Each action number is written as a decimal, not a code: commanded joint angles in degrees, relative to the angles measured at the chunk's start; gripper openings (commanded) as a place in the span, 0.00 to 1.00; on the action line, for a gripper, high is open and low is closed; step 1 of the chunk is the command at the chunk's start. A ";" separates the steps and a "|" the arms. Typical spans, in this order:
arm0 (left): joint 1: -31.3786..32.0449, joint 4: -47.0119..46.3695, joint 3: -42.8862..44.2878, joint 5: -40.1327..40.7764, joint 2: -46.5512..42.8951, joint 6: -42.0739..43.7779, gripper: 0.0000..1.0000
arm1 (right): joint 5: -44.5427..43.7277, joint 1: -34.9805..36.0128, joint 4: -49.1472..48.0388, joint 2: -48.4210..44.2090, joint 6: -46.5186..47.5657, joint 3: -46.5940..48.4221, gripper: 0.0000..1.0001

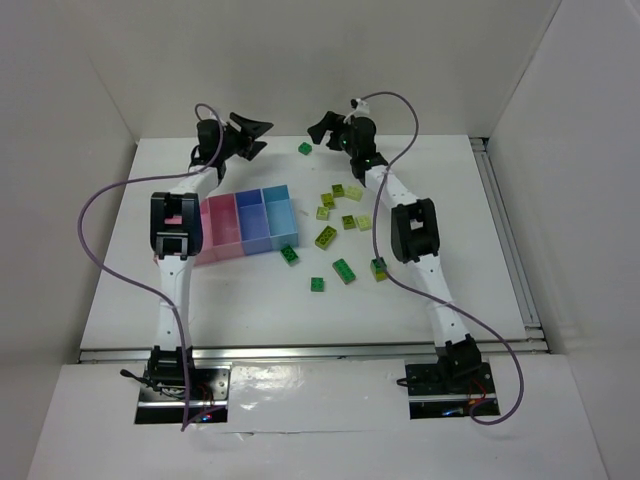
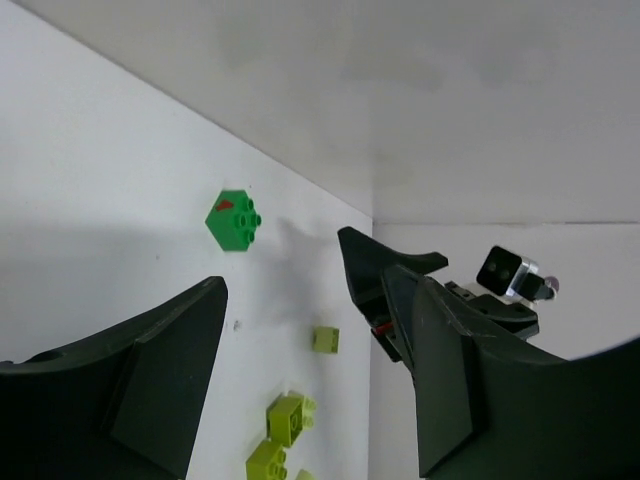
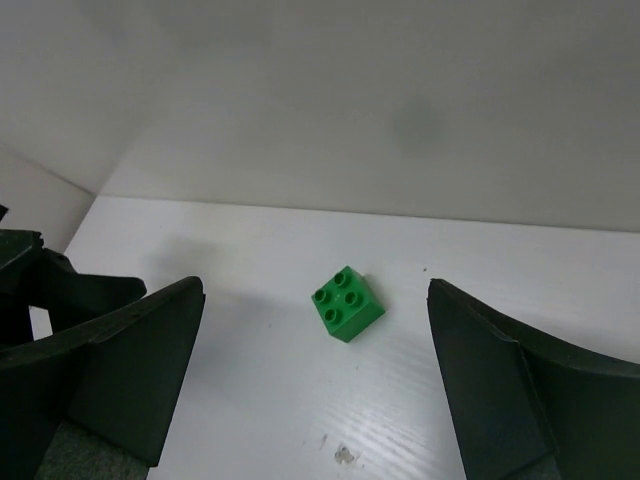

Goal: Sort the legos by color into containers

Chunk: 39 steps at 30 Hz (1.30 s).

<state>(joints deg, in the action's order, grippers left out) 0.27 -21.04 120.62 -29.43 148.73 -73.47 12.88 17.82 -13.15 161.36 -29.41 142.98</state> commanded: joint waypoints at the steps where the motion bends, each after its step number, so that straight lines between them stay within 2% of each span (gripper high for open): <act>1: 0.61 -0.50 6.45 3.23 2.44 0.87 0.78 | -3.40 0.11 -3.18 5.79 -3.71 4.94 1.00; 2: 1.13 -0.50 7.34 4.72 4.01 0.35 0.78 | -3.39 -0.42 -7.46 6.51 -6.86 4.94 1.00; 8: 3.07 0.55 17.52 9.47 10.79 -1.67 0.79 | -4.54 -0.42 -14.71 10.81 -12.07 6.96 1.00; 13: 4.30 -0.23 18.51 10.62 12.20 -3.34 0.79 | -4.01 -0.42 -16.55 12.23 -13.21 8.46 1.00; 18: 3.15 -2.07 14.04 8.08 8.87 -2.73 0.79 | -3.48 -0.42 -17.35 14.77 -14.36 9.69 1.00; 22: 0.88 -5.24 5.08 2.82 3.16 -4.84 0.78 | -4.71 0.19 -18.67 16.27 -15.77 11.36 1.00; 27: -2.29 -2.45 -1.34 2.27 -5.72 0.60 0.78 | -5.94 3.70 -19.81 17.32 -14.54 11.89 1.00; 31: -3.61 2.91 -1.97 4.02 -7.84 5.52 0.78 | -1.56 5.91 -18.41 17.32 -12.52 11.89 1.00; 33: -3.61 2.93 -1.44 4.03 -7.84 5.53 0.78 | 3.45 6.52 -16.22 16.80 -10.59 11.36 1.00; 37: -3.61 3.01 1.72 3.41 -3.36 4.04 0.78 | 9.69 5.47 -11.90 9.71 -5.31 6.46 0.99; 38: -3.61 3.02 3.64 2.89 -2.40 4.04 0.78 | 11.36 4.94 -11.90 8.37 -4.70 3.39 0.96; 39: -3.61 3.63 4.27 2.89 -0.73 3.43 0.78 | 15.72 3.72 -11.38 7.14 -4.69 2.40 0.94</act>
<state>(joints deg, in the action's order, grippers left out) -4.16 -18.17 121.91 -25.39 144.51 -70.61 19.42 24.71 -29.67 174.41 -37.32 149.05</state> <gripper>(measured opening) 0.782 0.954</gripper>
